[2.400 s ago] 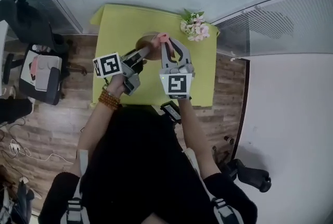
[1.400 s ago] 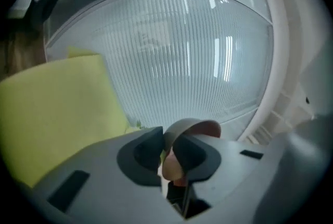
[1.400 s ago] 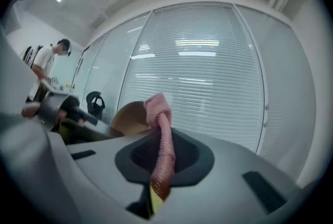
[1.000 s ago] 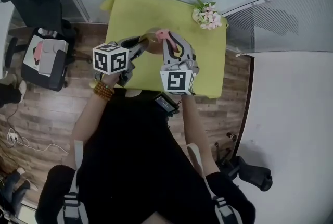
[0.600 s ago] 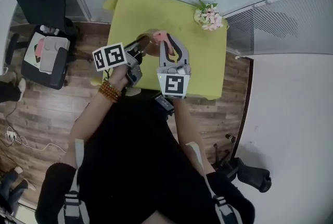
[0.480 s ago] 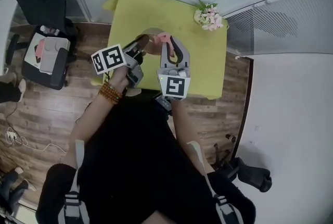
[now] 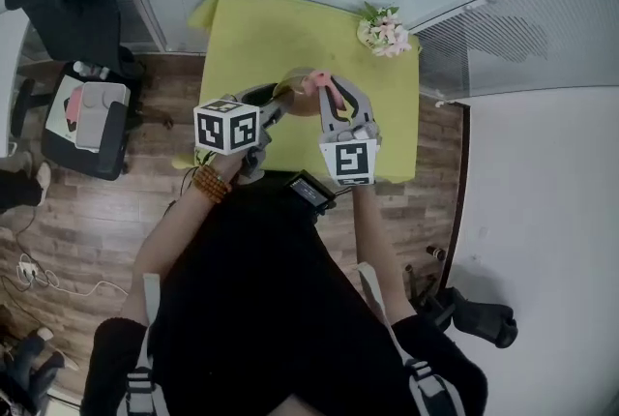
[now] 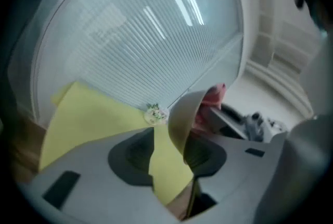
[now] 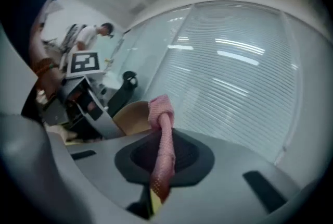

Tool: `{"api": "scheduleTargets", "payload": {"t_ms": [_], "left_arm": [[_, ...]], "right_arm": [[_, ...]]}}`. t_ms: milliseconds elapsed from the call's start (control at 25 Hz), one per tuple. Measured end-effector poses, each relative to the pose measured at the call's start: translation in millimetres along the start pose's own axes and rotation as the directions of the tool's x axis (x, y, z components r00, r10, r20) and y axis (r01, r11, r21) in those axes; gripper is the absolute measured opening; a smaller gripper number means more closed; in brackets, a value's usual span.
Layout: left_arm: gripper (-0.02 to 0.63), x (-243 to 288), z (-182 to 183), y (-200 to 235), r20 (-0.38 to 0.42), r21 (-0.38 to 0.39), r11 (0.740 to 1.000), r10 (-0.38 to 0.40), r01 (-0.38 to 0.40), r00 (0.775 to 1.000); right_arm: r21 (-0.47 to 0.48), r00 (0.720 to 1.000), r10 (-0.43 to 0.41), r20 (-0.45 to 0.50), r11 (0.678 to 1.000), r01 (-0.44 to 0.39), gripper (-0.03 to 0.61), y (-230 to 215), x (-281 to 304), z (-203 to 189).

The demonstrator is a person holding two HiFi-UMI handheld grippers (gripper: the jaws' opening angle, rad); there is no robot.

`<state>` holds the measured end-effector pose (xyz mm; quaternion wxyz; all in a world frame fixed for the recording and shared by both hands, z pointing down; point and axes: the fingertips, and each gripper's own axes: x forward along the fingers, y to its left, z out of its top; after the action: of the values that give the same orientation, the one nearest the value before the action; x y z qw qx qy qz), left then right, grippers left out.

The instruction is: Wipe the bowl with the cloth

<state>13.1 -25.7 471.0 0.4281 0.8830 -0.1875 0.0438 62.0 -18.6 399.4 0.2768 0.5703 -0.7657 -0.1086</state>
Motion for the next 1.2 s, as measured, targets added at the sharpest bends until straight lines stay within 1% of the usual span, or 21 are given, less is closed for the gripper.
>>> {"api": "scheduleTargets", "payload": {"t_ms": [40,80,120,160,200,280,400,520,640,720,760,800,840,880,960,1000,1040,1080,1120,1160,1200], "left_arm": [[0.145,0.2,-2.4,3.2,-0.015,0.108,0.993,0.058,-0.056,0.998],[0.135,0.8,-2.7,5.4,-0.017,0.185,0.978,0.101,-0.096,0.995],[0.080,1.6,-2.6,7.0,-0.019,0.226,0.967,0.125,-0.117,0.992],[0.066,2.0,-3.3,8.5,-0.029,0.232,0.965,0.131,-0.121,0.991],[0.064,1.9,-4.5,9.9,-0.041,0.209,0.972,0.121,-0.110,0.992],[0.064,-0.2,-3.8,12.7,-0.047,0.133,0.987,0.093,-0.086,0.995],[0.064,-4.5,7.7,13.1,-0.007,0.055,0.996,0.069,-0.069,0.998],[0.072,-9.5,18.2,10.2,0.067,-0.106,0.994,0.015,-0.008,0.998],[0.082,-16.3,30.4,12.9,0.166,-0.238,0.970,-0.010,0.050,0.986],[0.087,-19.8,36.9,14.4,0.226,-0.313,0.946,-0.014,0.087,0.974],[0.087,-20.1,38.0,14.8,0.239,-0.335,0.937,-0.016,0.098,0.971],[0.089,-19.0,37.3,14.8,0.232,-0.339,0.935,-0.020,0.100,0.973],[0.092,-16.4,35.1,14.2,0.204,-0.322,0.942,-0.033,0.099,0.978],[0.100,-13.2,32.0,12.8,0.162,-0.286,0.953,-0.053,0.099,0.985],[0.110,-7.5,23.3,11.1,0.061,-0.168,0.982,-0.075,0.085,0.995],[0.113,-5.7,18.1,13.3,0.011,-0.080,0.996,-0.048,0.048,0.999],[0.118,-4.6,14.1,16.9,-0.027,0.026,1.000,0.005,-0.004,1.000],[0.141,-4.0,13.2,20.0,-0.043,0.134,0.989,0.064,-0.058,0.997],[0.142,-4.0,15.3,21.2,-0.042,0.222,0.970,0.112,-0.100,0.993],[0.126,-4.0,18.9,20.7,-0.036,0.279,0.952,0.140,-0.124,0.989],[0.090,-3.9,21.8,19.1,-0.037,0.305,0.944,0.148,-0.130,0.988]], "right_arm": [[-0.111,0.997,0.065,-0.030,0.991,-0.068,0.020,9.8,2.8,2.0],[-0.207,0.990,0.120,-0.067,0.969,-0.132,0.020,20.4,5.9,2.1],[-0.279,0.983,0.157,-0.100,0.944,-0.179,0.020,30.1,8.3,0.7],[-0.319,0.978,0.171,-0.122,0.926,-0.202,0.020,36.9,9.7,-1.1],[-0.326,0.977,0.171,-0.131,0.923,-0.205,0.020,40.4,10.2,-2.8],[-0.267,0.981,0.153,-0.115,0.947,-0.179,0.020,41.1,11.4,-4.7],[-0.116,0.993,0.095,-0.064,0.988,-0.102,0.020,35.3,12.4,-1.3],[-0.002,0.999,0.036,-0.037,0.999,-0.036,0.021,29.7,7.5,5.9],[0.137,1.000,-0.009,0.010,0.991,0.008,0.026,27.3,7.8,12.4],[0.256,0.998,-0.042,0.035,0.966,0.031,0.031,23.4,7.6,15.5],[0.308,0.998,-0.047,0.036,0.951,0.033,0.034,20.8,7.9,15.7],[0.338,0.999,-0.040,0.027,0.941,0.029,0.035,18.5,9.3,14.3],[0.332,1.000,-0.025,0.009,0.943,0.021,0.035,17.0,11.6,11.6],[0.280,1.000,-0.006,-0.015,0.960,0.010,0.032,16.4,14.1,8.3],[0.073,0.998,0.029,-0.060,0.997,-0.025,0.021,17.3,17.0,3.7],[-0.037,0.996,0.046,-0.074,0.998,-0.049,0.021,18.4,17.7,4.3],[-0.131,0.994,0.065,-0.084,0.988,-0.076,0.021,20.0,18.8,6.6],[-0.212,0.992,0.085,-0.096,0.972,-0.104,0.021,23.1,20.5,9.6],[-0.286,0.988,0.104,-0.112,0.949,-0.132,0.020,27.8,22.5,12.3],[-0.352,0.984,0.118,-0.130,0.923,-0.158,0.020,33.2,24.5,14.5],[-0.400,0.982,0.124,-0.145,0.900,-0.173,0.020,37.6,26.3,16.4]]}}
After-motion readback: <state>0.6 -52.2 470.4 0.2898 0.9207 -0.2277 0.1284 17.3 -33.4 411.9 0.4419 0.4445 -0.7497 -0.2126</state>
